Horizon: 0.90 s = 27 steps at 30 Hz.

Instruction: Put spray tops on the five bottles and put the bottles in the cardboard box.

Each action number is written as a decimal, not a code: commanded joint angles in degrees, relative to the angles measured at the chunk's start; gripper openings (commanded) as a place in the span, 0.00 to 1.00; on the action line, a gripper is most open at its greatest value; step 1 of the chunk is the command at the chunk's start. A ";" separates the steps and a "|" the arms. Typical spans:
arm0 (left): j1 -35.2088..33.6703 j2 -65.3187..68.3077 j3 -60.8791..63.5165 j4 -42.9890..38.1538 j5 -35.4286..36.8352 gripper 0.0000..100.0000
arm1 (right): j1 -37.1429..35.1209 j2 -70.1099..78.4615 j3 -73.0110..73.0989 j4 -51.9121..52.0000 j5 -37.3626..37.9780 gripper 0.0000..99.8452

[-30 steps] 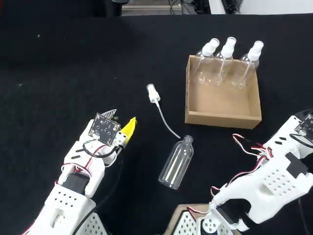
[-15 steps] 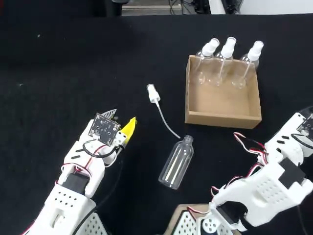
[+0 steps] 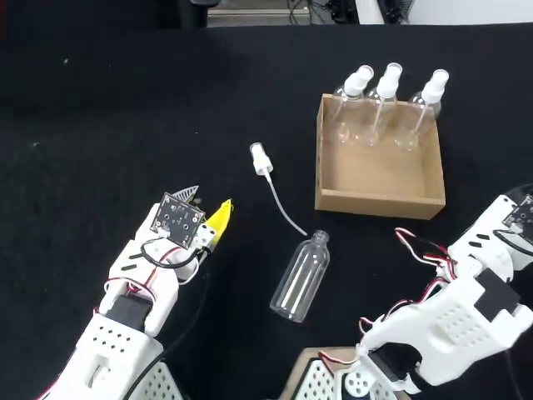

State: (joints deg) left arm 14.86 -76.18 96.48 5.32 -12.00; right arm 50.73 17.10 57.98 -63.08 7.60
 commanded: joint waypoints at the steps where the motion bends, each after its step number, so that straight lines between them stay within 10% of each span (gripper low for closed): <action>1: 0.31 -0.62 1.36 0.09 -0.09 0.21 | -0.53 -0.40 -0.66 -1.49 0.35 0.29; 27: 0.22 -0.62 1.36 0.09 -0.09 0.21 | -0.35 0.13 2.15 -1.41 0.18 0.29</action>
State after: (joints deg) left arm 14.86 -76.18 96.48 5.32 -12.00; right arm 50.73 17.63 60.18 -63.08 7.60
